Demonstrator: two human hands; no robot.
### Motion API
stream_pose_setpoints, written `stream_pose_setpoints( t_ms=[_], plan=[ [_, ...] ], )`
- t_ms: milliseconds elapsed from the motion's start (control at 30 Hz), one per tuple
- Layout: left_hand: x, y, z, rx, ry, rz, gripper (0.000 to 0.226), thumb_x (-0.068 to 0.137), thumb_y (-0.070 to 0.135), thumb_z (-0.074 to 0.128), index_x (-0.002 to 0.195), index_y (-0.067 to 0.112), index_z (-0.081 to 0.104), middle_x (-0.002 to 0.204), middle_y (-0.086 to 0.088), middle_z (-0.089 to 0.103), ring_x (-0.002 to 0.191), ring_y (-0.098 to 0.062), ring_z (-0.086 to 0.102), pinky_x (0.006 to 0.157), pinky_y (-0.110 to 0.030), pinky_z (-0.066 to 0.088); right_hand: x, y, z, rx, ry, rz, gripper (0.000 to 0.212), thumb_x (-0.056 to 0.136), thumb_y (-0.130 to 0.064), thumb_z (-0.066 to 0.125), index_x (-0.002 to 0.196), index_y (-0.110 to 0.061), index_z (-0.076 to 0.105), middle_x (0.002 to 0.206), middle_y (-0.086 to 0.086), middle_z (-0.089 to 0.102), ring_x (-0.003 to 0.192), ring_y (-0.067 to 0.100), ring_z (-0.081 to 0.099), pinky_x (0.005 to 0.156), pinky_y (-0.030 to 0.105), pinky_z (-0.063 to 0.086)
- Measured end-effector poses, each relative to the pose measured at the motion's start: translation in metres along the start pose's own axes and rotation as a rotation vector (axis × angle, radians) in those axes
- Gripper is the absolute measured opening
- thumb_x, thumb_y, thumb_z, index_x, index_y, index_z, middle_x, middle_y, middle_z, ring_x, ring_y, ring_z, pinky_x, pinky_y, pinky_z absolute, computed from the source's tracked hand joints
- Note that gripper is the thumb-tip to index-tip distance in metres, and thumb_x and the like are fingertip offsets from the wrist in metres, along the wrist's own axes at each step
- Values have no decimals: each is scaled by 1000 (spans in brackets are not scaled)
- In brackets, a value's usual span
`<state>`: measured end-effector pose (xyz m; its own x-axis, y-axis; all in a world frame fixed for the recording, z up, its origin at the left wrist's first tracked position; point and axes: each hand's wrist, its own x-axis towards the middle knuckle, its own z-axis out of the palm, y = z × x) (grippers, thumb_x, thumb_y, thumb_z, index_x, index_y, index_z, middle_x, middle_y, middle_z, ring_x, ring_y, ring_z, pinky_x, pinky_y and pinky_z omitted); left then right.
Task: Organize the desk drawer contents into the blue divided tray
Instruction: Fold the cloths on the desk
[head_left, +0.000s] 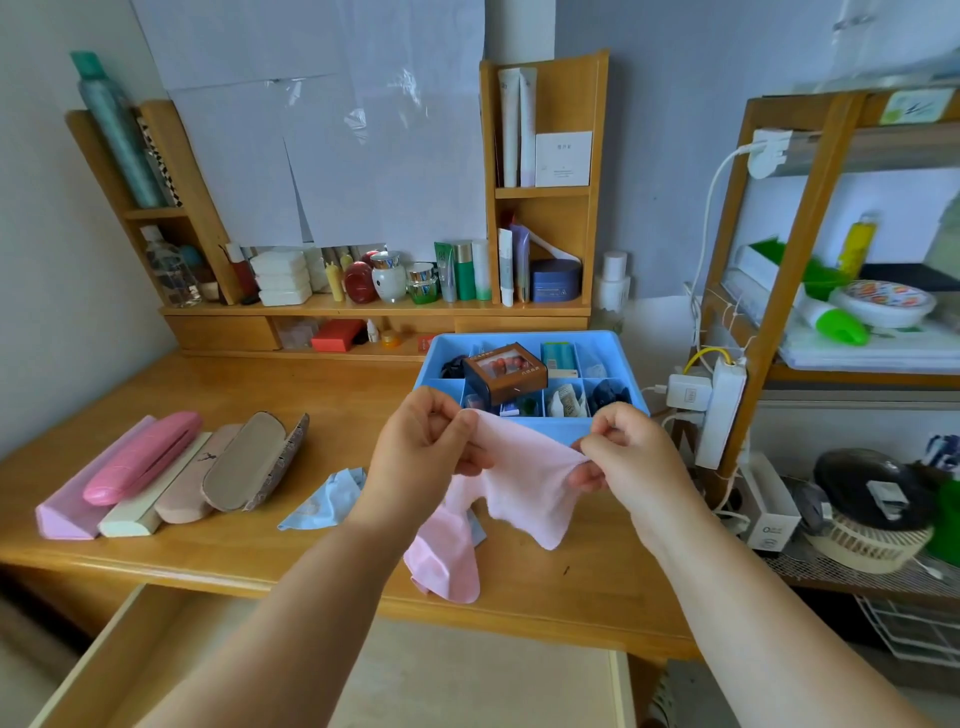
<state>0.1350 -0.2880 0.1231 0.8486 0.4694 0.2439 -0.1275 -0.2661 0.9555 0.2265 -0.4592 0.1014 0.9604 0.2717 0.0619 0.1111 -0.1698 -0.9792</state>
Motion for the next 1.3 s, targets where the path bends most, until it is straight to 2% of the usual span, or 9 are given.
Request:
stream_pose_setpoints(
  t_ms=[200,333,433,533,767,967,1100,1200,1300],
  plan=[
    [3,2,-7,-72,-25,-117,6,91,13,60,87,10,64,69,-13,71,62,-18,69,56,-19,54,0,-2,-29,-124,-333,-37,38,76,-26,75,108,-33,55,90,-2,72,82,9,70,79,27,54],
    [9,-4,-1,-11,-44,-173,10,92,16,60,85,10,63,66,-10,70,58,-17,67,54,-22,54,8,-5,-39,-251,-211,-75,12,87,-14,64,90,-25,64,72,-10,73,67,6,70,68,25,57],
    [14,-8,10,-74,-28,-170,9,91,14,61,82,13,64,76,-9,72,73,-20,70,67,-25,57,14,-5,-42,-235,-84,-151,15,88,-12,62,83,-27,65,71,-7,72,69,4,69,74,30,58],
    [15,-8,14,-139,-16,-70,15,90,16,61,77,23,67,87,-7,73,87,-19,70,80,-27,55,14,-9,-47,-253,27,-335,19,86,-14,64,79,-32,65,75,-14,70,74,-1,65,69,15,52],
    [-18,-38,13,-130,-150,-110,7,84,16,65,77,17,68,92,-1,74,93,-12,68,80,-20,51,-23,21,-58,-375,-71,-344,12,80,-23,68,79,-34,66,83,-24,67,78,-9,62,68,7,46],
    [-56,-82,13,78,-276,-346,15,85,6,65,74,15,70,81,-5,74,70,-12,65,63,-18,50,-47,76,-59,-564,-286,-48,19,86,-19,65,75,-33,66,70,-16,68,67,-3,63,65,19,51],
    [-36,-80,25,266,-120,-300,19,88,14,63,71,23,67,55,2,64,46,-3,54,48,-8,41,-27,78,-60,-515,-223,-61,15,87,-22,65,80,-34,67,71,-15,67,64,-4,61,55,11,46],
    [-15,-77,41,552,-60,-160,24,87,22,60,66,34,60,58,14,59,65,11,55,58,1,37,-3,79,-53,-509,-167,-70,12,84,-23,67,77,-32,65,71,-10,66,66,-3,60,56,12,43],
    [0,-85,54,777,-104,-101,17,89,24,54,76,31,63,67,17,57,65,1,53,62,-1,37,18,86,-43,-585,-141,-56,11,85,-25,67,76,-31,62,74,-10,63,72,1,58,61,17,43]
  ],
)
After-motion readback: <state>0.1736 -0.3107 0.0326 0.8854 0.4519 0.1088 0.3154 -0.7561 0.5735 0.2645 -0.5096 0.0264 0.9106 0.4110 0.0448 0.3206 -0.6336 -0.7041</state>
